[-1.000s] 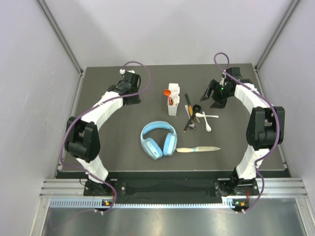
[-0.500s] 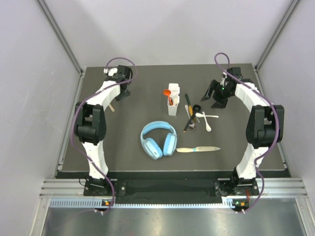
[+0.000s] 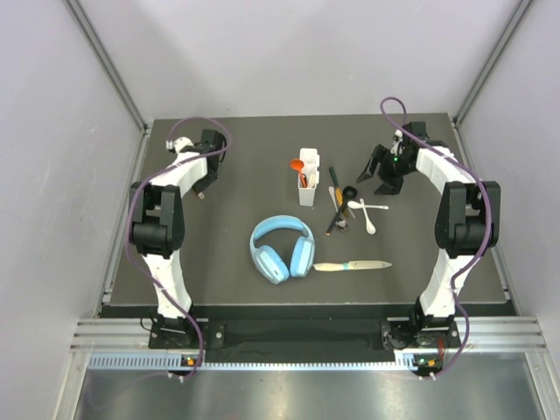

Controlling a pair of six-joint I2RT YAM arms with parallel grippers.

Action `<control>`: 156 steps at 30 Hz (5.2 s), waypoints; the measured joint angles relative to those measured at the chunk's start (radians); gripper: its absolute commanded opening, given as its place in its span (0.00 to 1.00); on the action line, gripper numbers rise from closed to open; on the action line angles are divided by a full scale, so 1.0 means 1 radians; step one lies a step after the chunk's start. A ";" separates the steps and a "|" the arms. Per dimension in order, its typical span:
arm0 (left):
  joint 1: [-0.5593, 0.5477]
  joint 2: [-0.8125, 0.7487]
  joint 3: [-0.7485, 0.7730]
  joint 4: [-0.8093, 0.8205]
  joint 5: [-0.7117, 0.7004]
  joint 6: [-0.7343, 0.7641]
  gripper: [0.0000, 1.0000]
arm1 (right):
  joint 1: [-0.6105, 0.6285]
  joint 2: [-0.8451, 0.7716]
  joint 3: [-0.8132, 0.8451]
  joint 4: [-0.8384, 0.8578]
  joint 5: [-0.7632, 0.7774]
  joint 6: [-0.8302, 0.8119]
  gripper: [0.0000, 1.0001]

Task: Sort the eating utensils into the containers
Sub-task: Pick up the spoon from the center of the board, then place the spoon in the storage box.

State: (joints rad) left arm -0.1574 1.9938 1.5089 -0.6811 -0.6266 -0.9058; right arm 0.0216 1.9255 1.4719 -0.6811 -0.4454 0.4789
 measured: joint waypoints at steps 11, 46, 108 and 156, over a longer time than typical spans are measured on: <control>0.066 0.063 0.071 0.012 -0.016 0.012 0.43 | 0.000 0.023 0.004 -0.001 -0.001 -0.006 0.72; 0.137 0.235 0.231 0.034 0.070 0.122 0.40 | 0.000 0.060 0.048 -0.033 0.010 -0.006 0.72; -0.466 -0.266 -0.196 0.892 0.296 0.544 0.00 | 0.002 -0.090 -0.108 0.031 0.011 -0.002 0.72; -0.551 -0.086 -0.284 1.079 0.320 0.586 0.40 | 0.002 -0.151 -0.208 0.023 0.026 -0.027 0.72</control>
State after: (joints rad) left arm -0.7086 1.9079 1.2247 0.3981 -0.3069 -0.3199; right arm 0.0231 1.7748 1.2644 -0.6586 -0.4198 0.4522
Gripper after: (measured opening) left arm 0.375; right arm 0.717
